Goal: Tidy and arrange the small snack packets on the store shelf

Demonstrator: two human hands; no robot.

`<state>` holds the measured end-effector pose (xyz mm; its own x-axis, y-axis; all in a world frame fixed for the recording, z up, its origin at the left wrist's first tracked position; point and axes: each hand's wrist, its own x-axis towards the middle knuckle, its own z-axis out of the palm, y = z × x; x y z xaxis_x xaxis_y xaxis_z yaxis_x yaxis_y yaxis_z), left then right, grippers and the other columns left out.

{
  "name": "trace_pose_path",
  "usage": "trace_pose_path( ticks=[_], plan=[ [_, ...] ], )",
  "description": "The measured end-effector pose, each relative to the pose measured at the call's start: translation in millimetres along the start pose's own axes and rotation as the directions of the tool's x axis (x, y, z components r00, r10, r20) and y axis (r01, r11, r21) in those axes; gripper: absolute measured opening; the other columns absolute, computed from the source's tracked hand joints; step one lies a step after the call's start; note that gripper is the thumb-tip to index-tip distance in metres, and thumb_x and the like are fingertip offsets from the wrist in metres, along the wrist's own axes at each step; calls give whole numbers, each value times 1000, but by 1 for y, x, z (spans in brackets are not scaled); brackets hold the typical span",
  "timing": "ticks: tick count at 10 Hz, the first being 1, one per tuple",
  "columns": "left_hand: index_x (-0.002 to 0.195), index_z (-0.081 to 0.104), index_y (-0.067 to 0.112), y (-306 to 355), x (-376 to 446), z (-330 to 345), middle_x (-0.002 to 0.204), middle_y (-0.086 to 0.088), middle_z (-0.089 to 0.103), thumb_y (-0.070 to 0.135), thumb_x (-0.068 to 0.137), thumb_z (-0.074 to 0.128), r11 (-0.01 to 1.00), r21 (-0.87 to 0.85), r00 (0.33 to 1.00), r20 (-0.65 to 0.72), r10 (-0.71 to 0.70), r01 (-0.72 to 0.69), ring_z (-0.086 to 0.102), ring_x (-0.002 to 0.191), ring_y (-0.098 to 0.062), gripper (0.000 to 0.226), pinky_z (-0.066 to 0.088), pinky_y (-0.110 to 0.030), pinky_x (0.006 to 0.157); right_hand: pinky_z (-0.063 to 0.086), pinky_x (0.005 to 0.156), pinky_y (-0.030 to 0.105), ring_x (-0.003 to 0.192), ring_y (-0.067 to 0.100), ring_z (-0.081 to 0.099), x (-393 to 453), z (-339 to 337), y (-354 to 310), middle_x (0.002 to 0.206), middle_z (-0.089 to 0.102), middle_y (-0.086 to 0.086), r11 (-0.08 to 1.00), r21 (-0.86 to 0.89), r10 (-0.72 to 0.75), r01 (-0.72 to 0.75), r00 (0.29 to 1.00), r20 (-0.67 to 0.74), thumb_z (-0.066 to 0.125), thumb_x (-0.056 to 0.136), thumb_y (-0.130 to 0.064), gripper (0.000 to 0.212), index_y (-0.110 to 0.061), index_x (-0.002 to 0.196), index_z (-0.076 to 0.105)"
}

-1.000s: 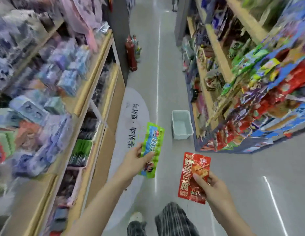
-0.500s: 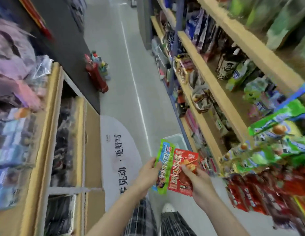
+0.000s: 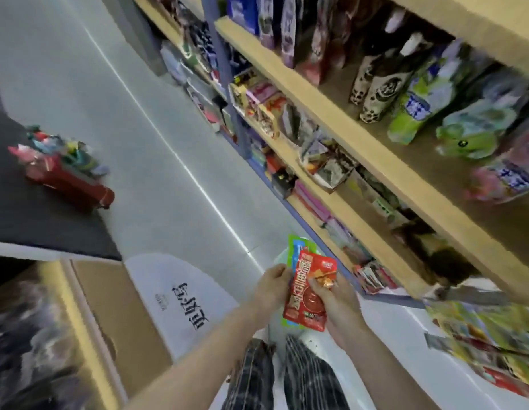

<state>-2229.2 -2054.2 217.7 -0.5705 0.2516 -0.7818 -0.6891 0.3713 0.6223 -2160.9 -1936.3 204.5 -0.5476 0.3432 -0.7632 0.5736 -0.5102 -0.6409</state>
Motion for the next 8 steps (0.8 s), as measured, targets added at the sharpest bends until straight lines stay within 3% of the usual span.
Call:
trace_pose_path(
  ticks=[1,2,3,4,5,6,7,8],
  plan=[
    [87,60,14,-20,58,5,82,-7,64,13,103,46,992,79,988,109,-108,99,59,72,-18,22,52,-29,69,60,70,43,80,30,74,56,-24,32,91,76,10,996,-34,75,-79,990,-116,77,82,-12,19,-13,100,70],
    [93,55,19,-54,136,15,86,-2,57,4,100,48,961,253,973,170,-159,112,53,71,-14,18,43,-21,65,60,74,47,76,30,72,132,-59,80,88,75,13,969,-198,91,-147,959,-267,77,81,-11,12,-9,91,71],
    [103,62,15,-100,225,26,94,-8,59,4,98,48,905,423,981,153,-123,48,52,73,-16,18,43,-19,66,55,81,40,88,35,69,221,-89,129,93,73,17,841,-512,-24,-172,935,-353,74,80,-17,10,-13,79,66],
    [126,60,10,-149,301,28,123,-13,62,9,98,48,744,667,988,135,-73,-36,61,103,-25,31,45,-20,81,42,69,27,88,32,68,303,-101,178,92,73,15,713,-681,-98,-169,937,-336,75,78,-22,11,-19,76,65],
    [137,52,16,-194,361,19,140,-12,51,15,98,49,598,797,988,146,-57,-83,54,123,-27,39,44,-26,97,50,73,29,91,30,70,376,-98,231,93,74,14,705,-696,-86,-136,958,-275,82,73,-23,22,-15,91,73],
    [142,47,18,-218,398,0,144,-8,48,13,98,50,494,857,970,222,-95,-147,55,123,-28,45,41,-21,90,48,92,32,111,28,63,413,-100,263,118,67,12,712,-687,-17,-142,976,-219,89,65,-21,69,-10,127,61],
    [132,58,13,-201,390,-18,133,-7,59,7,95,55,458,824,935,353,46,-334,57,119,-25,38,40,-22,96,50,87,30,113,34,60,407,-103,254,122,64,20,735,-671,-21,-100,985,-170,81,70,2,50,-2,117,65],
    [129,60,17,-140,343,-35,127,-3,61,12,95,59,305,789,844,517,143,-534,56,116,-20,35,41,-29,100,54,83,28,107,32,64,340,-81,189,109,67,14,693,-720,15,-6,1000,6,72,80,7,33,-6,109,67]
  ],
)
